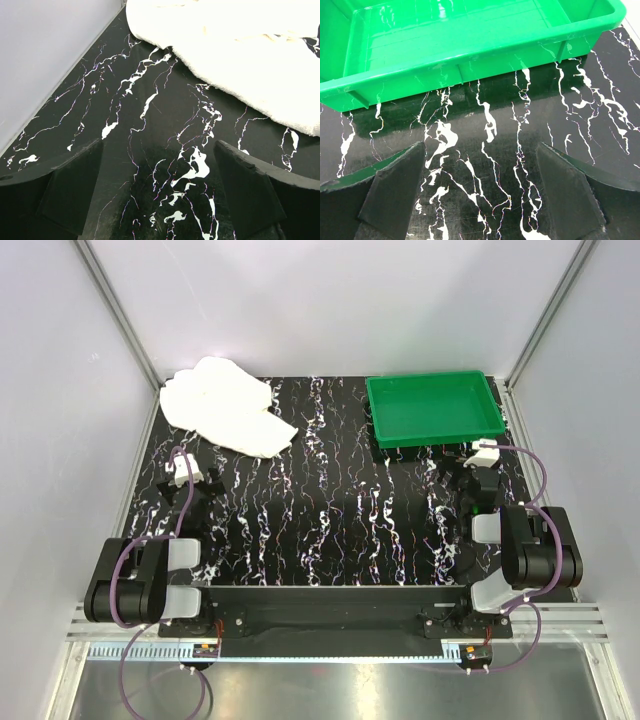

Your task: Roll the towels

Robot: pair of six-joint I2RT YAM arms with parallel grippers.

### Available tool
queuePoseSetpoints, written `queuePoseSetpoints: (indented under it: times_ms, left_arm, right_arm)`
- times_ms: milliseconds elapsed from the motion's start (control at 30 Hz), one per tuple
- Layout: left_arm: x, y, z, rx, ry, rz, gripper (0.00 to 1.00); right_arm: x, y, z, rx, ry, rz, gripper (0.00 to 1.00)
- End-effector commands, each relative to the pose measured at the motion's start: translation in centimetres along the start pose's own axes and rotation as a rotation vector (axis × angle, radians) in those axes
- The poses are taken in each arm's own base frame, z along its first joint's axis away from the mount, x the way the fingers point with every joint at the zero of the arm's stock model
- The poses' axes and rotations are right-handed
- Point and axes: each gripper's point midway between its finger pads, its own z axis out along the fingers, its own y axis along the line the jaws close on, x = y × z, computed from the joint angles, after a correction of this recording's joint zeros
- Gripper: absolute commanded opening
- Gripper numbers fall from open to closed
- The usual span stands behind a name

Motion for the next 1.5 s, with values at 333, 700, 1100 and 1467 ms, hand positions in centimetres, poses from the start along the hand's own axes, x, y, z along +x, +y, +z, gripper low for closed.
queuePoseSetpoints:
  times_ms: [333, 700, 1100, 1467]
  left_arm:
    - [-2.4, -0.5, 0.3, 0.017, -0.09, -0.041, 0.99]
    - [-2.6, -0.5, 0.3, 0.017, -0.094, -0.042, 0.99]
    - [-2.5, -0.4, 0.4, 0.017, -0.087, -0.042, 0.99]
    - [-12.2, -4.6, 2.7, -0.072, 0.162, -0.51, 0.99]
  right_arm:
    - [-3.6, -0.5, 0.3, 0.032, -0.111, 0.005, 1.0]
    - [-20.0, 14.7, -8.3, -0.454, -0.129, 0.104, 1.0]
    - [-12.7, 27.6, -10.9, -0.834, 0.412, 0.338, 1.0]
    - [-9.3, 22.7, -13.4, -0.392, 0.4, 0.154, 1.0]
